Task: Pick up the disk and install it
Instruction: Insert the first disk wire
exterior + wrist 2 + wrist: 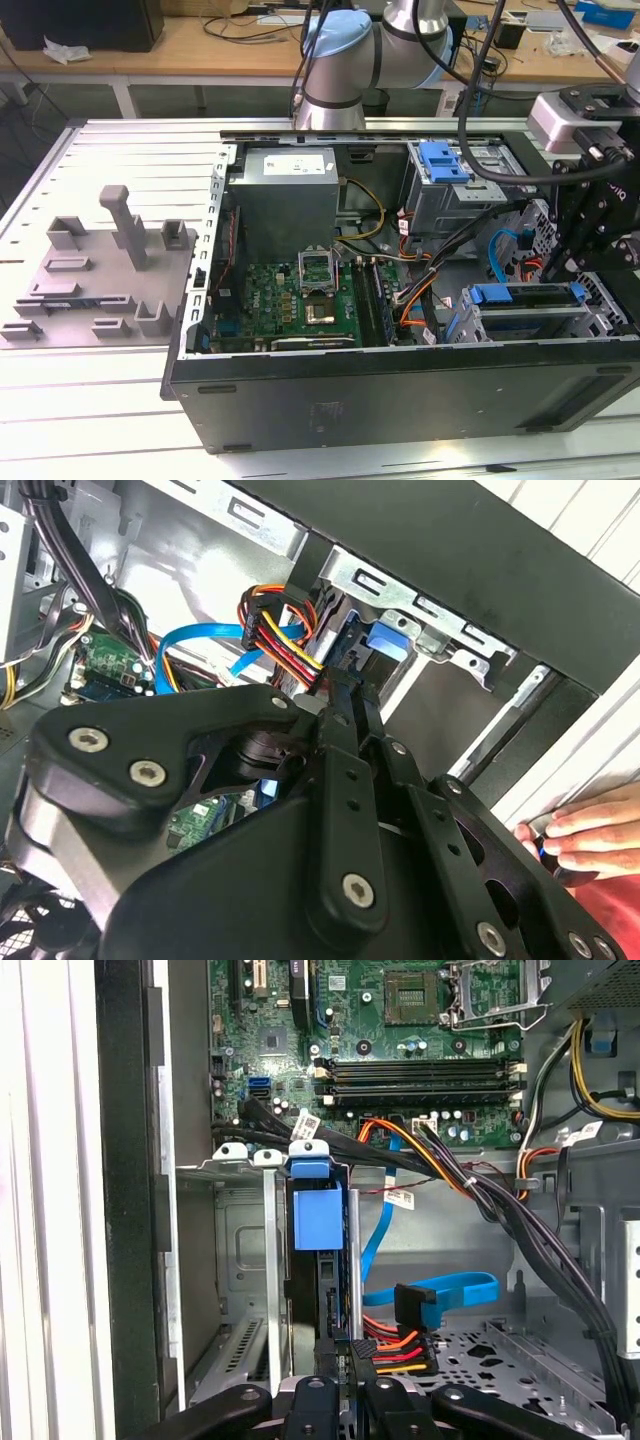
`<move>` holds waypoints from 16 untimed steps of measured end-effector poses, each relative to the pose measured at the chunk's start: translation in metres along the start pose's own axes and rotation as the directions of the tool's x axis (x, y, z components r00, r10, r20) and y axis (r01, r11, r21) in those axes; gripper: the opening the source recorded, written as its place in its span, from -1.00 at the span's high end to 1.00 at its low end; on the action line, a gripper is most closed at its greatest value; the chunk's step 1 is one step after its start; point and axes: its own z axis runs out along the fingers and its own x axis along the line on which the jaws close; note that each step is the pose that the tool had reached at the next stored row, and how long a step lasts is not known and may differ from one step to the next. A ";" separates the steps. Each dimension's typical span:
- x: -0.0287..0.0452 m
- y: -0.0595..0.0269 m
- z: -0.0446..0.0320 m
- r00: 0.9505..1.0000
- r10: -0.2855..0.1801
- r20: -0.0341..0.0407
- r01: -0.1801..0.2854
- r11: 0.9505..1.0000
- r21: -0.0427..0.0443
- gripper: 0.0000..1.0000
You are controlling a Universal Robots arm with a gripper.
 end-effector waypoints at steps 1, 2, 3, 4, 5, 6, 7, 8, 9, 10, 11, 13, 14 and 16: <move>0.0000 0.0000 0.0002 1.000 0.000 0.000 0.000 1.000 0.000 0.66; 0.0000 0.0000 0.0006 1.000 0.000 0.000 0.000 1.000 0.000 0.66; 0.0000 0.0000 0.0008 1.000 0.000 0.000 0.000 1.000 0.000 0.66; 0.0000 0.0000 0.0010 1.000 0.000 0.000 0.000 1.000 0.000 0.66; 0.0000 0.0000 0.0013 1.000 0.000 0.000 0.000 1.000 0.000 0.66; 0.0000 0.0000 0.0015 1.000 0.000 0.000 0.000 1.000 0.000 0.66; 0.0000 0.0000 0.0017 1.000 0.000 0.000 0.000 1.000 0.000 0.66; 0.0000 0.0000 0.0021 1.000 0.000 0.000 0.000 1.000 0.000 0.66; 0.0000 0.0000 0.0024 1.000 0.000 0.000 0.000 1.000 0.000 0.66; 0.0000 0.0000 0.0026 1.000 0.000 0.000 0.000 1.000 0.000 0.66; 0.0000 0.0000 0.0028 1.000 0.000 0.000 0.000 1.000 0.000 0.66; -0.0001 0.0001 0.0035 1.000 0.000 0.000 0.000 1.000 0.000 0.66; -0.0001 0.0000 0.0037 1.000 0.000 0.000 0.000 1.000 0.000 0.66; -0.0001 0.0000 0.0043 1.000 0.000 0.000 0.000 1.000 0.000 0.66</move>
